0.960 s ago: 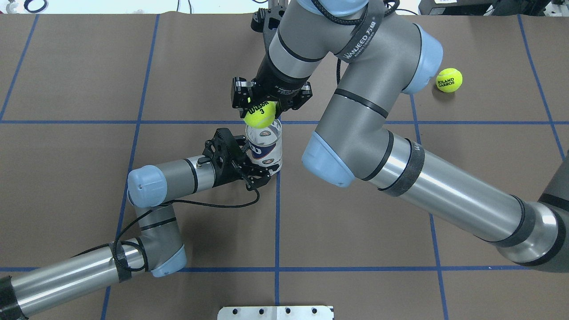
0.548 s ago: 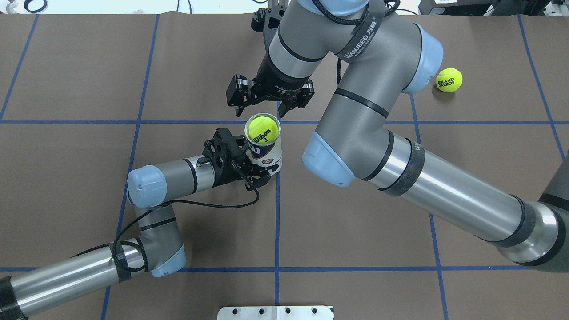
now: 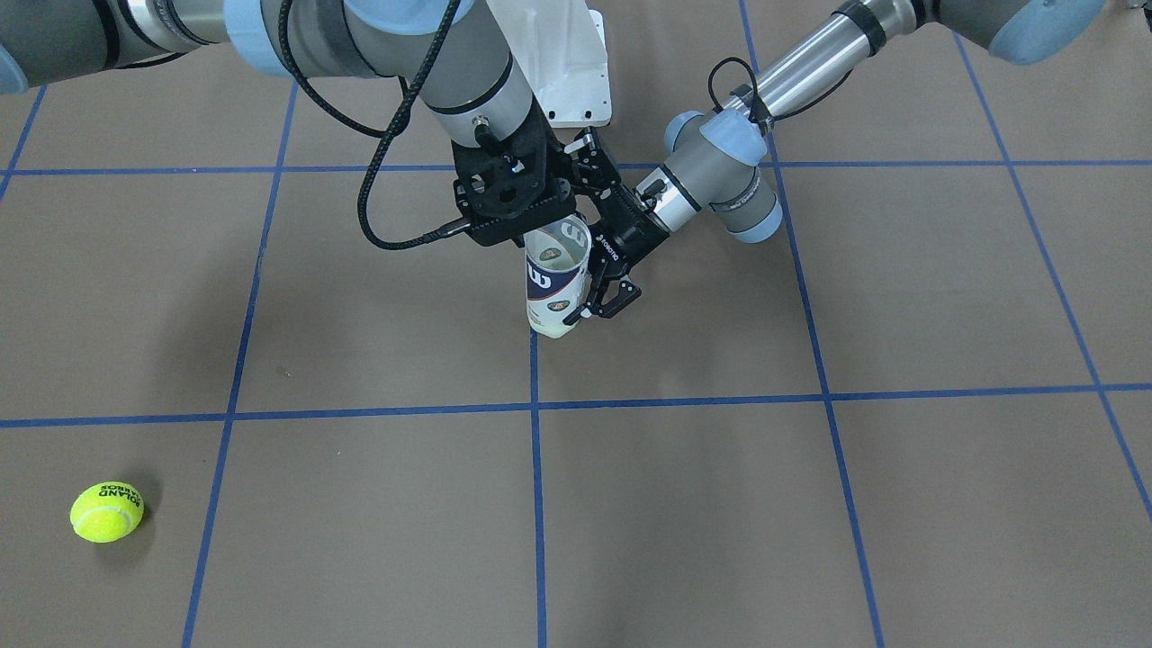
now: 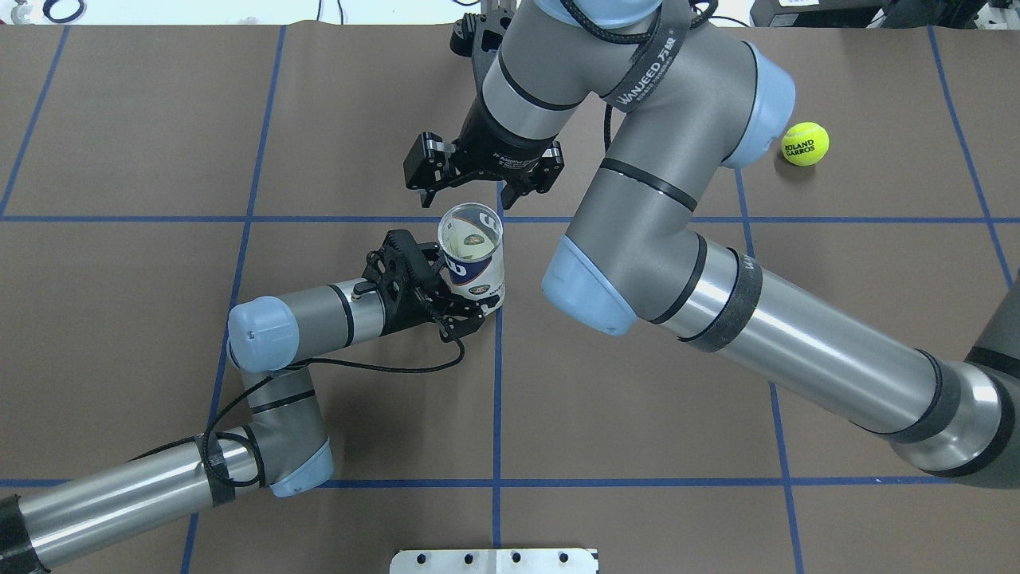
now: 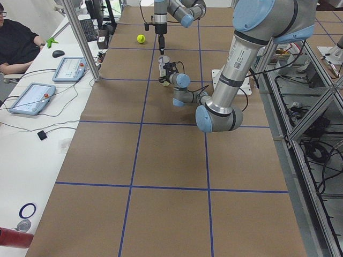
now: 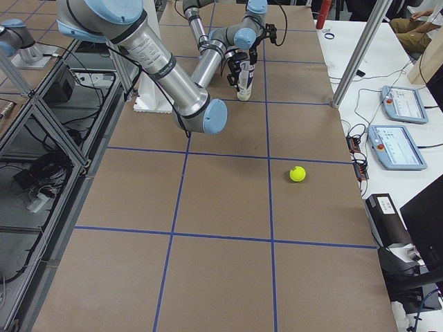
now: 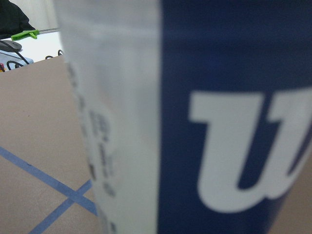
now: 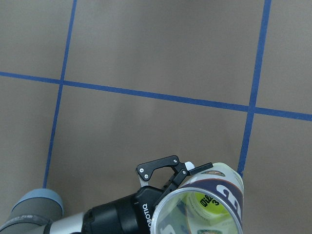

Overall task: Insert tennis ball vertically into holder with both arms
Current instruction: 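Raise the open right gripper and move it to the second yellow ball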

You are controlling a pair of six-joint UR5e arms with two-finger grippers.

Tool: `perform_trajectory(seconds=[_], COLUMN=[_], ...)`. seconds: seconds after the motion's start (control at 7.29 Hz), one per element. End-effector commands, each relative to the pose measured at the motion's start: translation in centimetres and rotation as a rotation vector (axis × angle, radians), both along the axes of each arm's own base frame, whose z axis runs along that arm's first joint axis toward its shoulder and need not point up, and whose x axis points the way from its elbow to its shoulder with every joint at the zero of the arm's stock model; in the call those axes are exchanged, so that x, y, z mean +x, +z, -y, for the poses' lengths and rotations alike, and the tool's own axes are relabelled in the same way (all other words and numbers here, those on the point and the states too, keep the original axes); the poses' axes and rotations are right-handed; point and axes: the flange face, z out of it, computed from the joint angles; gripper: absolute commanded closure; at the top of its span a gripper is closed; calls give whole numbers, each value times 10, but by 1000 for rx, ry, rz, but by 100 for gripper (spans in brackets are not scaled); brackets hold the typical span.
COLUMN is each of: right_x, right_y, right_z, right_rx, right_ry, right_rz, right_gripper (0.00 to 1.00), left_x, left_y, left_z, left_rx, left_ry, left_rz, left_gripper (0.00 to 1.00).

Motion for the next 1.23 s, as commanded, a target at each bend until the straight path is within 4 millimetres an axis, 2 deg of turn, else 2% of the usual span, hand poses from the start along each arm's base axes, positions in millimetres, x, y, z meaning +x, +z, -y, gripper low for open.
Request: perform_trajectory(seconds=[0.0,0.55,0.69,0.82,0.96,1.1], right_x=[0,4,7,26,57,73], right_y=[0,-2,6,20,25,32], right_z=[0,-2,-3,6,24,37], right_rx=[0,-1,-7,-17,-44,-56], right_ry=[0,3,4,32,79,110], right_rz=[0,8,4,-4,-33,-43], right_gripper=[2,2,1,2,2,2], left_x=[0,0,0,0,-1,0], left_y=[1,0,0,0,0,0], left_z=[0,0,0,0,1,0], left_rx=[3,3,2,2,3,3], left_ry=[-2,-2,-2,-2,-4,-2], left_rz=[3,3,4,4,3,3], left_gripper=[2,1,1,1,1,1])
